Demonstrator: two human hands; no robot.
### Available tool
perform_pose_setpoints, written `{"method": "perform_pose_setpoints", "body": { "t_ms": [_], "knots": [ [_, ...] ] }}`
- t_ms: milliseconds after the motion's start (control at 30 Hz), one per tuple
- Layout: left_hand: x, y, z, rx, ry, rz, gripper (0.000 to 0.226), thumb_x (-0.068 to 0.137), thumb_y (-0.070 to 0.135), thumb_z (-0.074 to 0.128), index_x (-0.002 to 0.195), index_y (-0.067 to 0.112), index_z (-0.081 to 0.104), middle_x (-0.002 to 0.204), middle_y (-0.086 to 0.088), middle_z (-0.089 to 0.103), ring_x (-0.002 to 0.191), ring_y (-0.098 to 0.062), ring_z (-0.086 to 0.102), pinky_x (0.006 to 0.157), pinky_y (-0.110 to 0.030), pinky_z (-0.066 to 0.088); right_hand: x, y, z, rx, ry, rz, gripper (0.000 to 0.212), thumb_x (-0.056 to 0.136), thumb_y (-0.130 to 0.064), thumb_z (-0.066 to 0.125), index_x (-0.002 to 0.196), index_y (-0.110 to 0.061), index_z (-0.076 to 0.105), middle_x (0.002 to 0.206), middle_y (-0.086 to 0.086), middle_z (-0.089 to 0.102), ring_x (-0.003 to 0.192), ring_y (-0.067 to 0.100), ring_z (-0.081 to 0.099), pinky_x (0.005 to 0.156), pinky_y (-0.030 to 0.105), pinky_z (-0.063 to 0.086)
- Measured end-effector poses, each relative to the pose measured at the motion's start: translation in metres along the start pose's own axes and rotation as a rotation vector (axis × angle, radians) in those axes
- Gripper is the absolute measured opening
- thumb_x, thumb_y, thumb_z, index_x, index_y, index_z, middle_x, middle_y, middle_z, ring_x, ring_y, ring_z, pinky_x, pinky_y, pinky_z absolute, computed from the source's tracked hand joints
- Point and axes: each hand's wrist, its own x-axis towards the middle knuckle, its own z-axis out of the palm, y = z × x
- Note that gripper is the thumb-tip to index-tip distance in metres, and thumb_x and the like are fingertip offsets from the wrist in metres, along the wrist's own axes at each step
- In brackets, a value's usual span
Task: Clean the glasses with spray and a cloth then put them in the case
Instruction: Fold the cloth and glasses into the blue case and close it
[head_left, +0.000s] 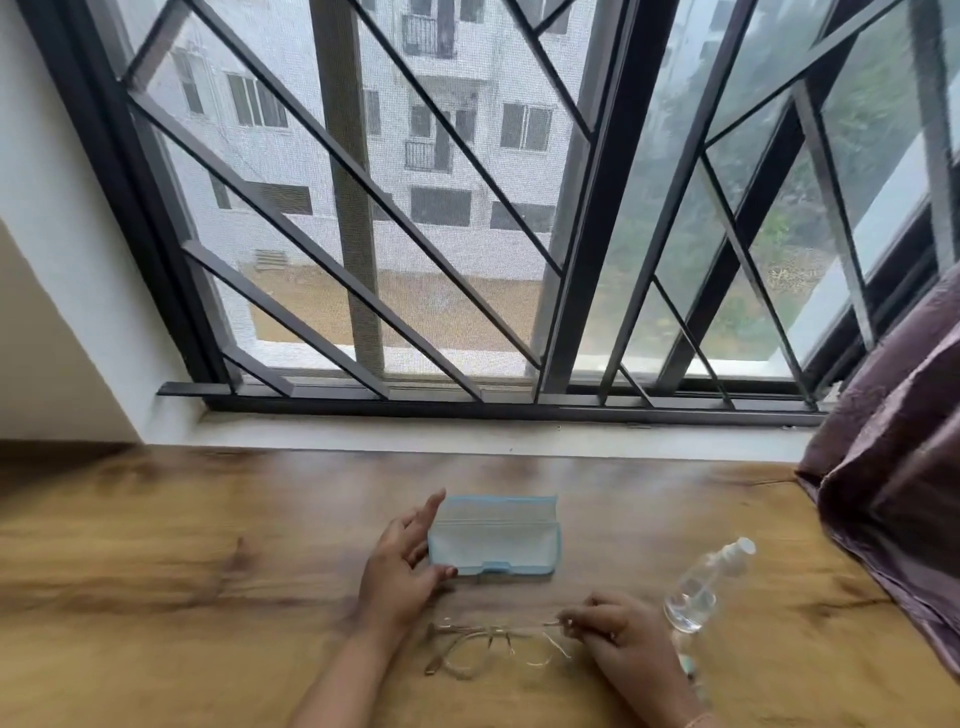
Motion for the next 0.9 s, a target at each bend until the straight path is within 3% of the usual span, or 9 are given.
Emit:
{"method": "perform_pose_setpoints", "body": {
  "t_ms": [67, 167, 267, 400, 533, 667, 800, 900],
  "knots": [
    [0.000, 0.000, 0.000, 0.003, 0.002, 0.002, 0.094, 0.069, -0.010, 0.067, 0.123, 0.061, 0.038, 0.118, 0.005, 0.053, 0.108, -0.003, 0.054, 0.097, -0.010, 0.037, 0.003, -0.007, -0.002, 0.042, 0.100, -0.039, 0.032, 0.063, -0.016, 0.068, 0.079, -0.043, 0.070, 0.074, -0.016, 0.067, 0.061, -0.003, 0.062, 0.055, 0.010, 0.046],
    [-0.001, 0.001, 0.000, -0.001, 0.001, 0.008, 0.093, 0.069, -0.011, 0.067, 0.123, 0.060, 0.039, 0.115, 0.004, 0.054, 0.107, -0.002, 0.055, 0.096, -0.009, 0.037, 0.012, -0.012, -0.004, 0.125, 0.256, -0.038, 0.051, 0.060, -0.005, 0.076, 0.067, -0.055, 0.068, 0.069, -0.023, 0.068, 0.060, -0.005, 0.063, 0.056, 0.010, 0.048],
    [-0.001, 0.002, 0.000, -0.012, 0.010, 0.014, 0.093, 0.068, -0.012, 0.066, 0.123, 0.059, 0.041, 0.114, 0.003, 0.054, 0.107, 0.003, 0.055, 0.097, -0.011, 0.038, 0.028, -0.012, -0.008, 0.210, 0.336, -0.025, 0.057, 0.062, 0.012, 0.076, 0.070, -0.044, 0.073, 0.068, -0.016, 0.070, 0.062, 0.003, 0.066, 0.061, 0.014, 0.051],
    [-0.001, 0.004, 0.000, -0.030, 0.010, 0.025, 0.091, 0.069, -0.013, 0.064, 0.123, 0.056, 0.041, 0.114, 0.002, 0.055, 0.105, 0.007, 0.055, 0.096, -0.012, 0.039, 0.054, -0.017, -0.007, 0.224, 0.438, -0.011, 0.042, 0.064, 0.012, 0.075, 0.072, -0.030, 0.075, 0.074, -0.013, 0.071, 0.064, 0.003, 0.066, 0.063, 0.013, 0.051],
    [-0.001, 0.003, 0.000, -0.031, 0.017, 0.048, 0.086, 0.074, -0.012, 0.062, 0.123, 0.055, 0.042, 0.112, -0.001, 0.055, 0.103, 0.005, 0.056, 0.094, -0.008, 0.039, 0.064, -0.014, 0.009, 0.170, 0.455, -0.001, 0.031, 0.064, 0.012, 0.075, 0.076, -0.016, 0.076, 0.077, -0.023, 0.069, 0.066, 0.002, 0.066, 0.064, 0.015, 0.053],
    [-0.001, 0.003, 0.000, -0.042, 0.016, 0.040, 0.082, 0.075, -0.013, 0.060, 0.125, 0.050, 0.046, 0.111, -0.001, 0.055, 0.105, 0.003, 0.056, 0.095, -0.010, 0.039, 0.068, -0.005, 0.021, 0.147, 0.453, 0.096, 0.027, 0.065, 0.013, 0.073, 0.073, -0.012, 0.077, 0.068, -0.038, 0.063, 0.071, -0.002, 0.065, 0.065, 0.007, 0.049],
    [0.002, -0.004, 0.001, -0.052, 0.026, 0.024, 0.087, 0.072, -0.014, 0.061, 0.122, 0.055, 0.047, 0.115, 0.001, 0.056, 0.106, 0.000, 0.059, 0.098, -0.016, 0.041, 0.066, -0.004, 0.025, 0.274, 0.448, 0.226, 0.046, 0.068, 0.012, 0.071, 0.066, -0.033, 0.070, 0.070, -0.027, 0.069, 0.069, -0.002, 0.065, 0.066, 0.004, 0.047],
    [0.002, -0.006, 0.001, -0.066, 0.028, -0.003, 0.093, 0.069, -0.018, 0.061, 0.120, 0.058, 0.046, 0.117, 0.001, 0.054, 0.107, -0.001, 0.059, 0.099, -0.018, 0.040, 0.067, -0.001, 0.024, 0.230, 0.439, 0.207, 0.039, 0.069, 0.011, 0.071, 0.068, -0.028, 0.072, 0.077, -0.017, 0.069, 0.071, 0.003, 0.064, 0.065, 0.005, 0.046]
  ]
}}
